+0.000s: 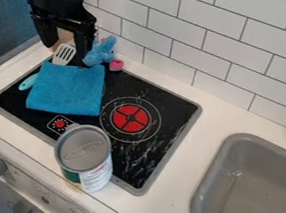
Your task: Move the can to the top right of the stove
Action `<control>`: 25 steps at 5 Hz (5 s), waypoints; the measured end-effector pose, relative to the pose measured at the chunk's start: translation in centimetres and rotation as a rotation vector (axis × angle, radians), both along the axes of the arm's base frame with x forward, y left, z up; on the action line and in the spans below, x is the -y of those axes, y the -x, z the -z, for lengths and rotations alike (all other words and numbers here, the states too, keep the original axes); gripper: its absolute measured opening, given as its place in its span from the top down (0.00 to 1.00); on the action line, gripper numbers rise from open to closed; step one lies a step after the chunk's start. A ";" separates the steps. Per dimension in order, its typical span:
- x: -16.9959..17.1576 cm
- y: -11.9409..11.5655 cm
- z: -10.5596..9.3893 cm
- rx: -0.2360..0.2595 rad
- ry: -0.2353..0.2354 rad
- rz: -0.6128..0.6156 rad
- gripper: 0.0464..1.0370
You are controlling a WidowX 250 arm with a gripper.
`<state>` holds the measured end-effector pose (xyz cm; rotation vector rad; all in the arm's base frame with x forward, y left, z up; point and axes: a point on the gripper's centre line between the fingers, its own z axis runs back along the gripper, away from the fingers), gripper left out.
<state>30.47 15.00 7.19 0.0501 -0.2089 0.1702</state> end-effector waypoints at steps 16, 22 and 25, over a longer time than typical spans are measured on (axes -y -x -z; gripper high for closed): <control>10.9 11.0 5.1 -0.170 -0.074 0.109 0.04; 14.1 -0.2 6.3 -0.105 -0.002 0.096 0.04; 15.6 -3.8 5.8 -0.079 0.016 0.124 0.04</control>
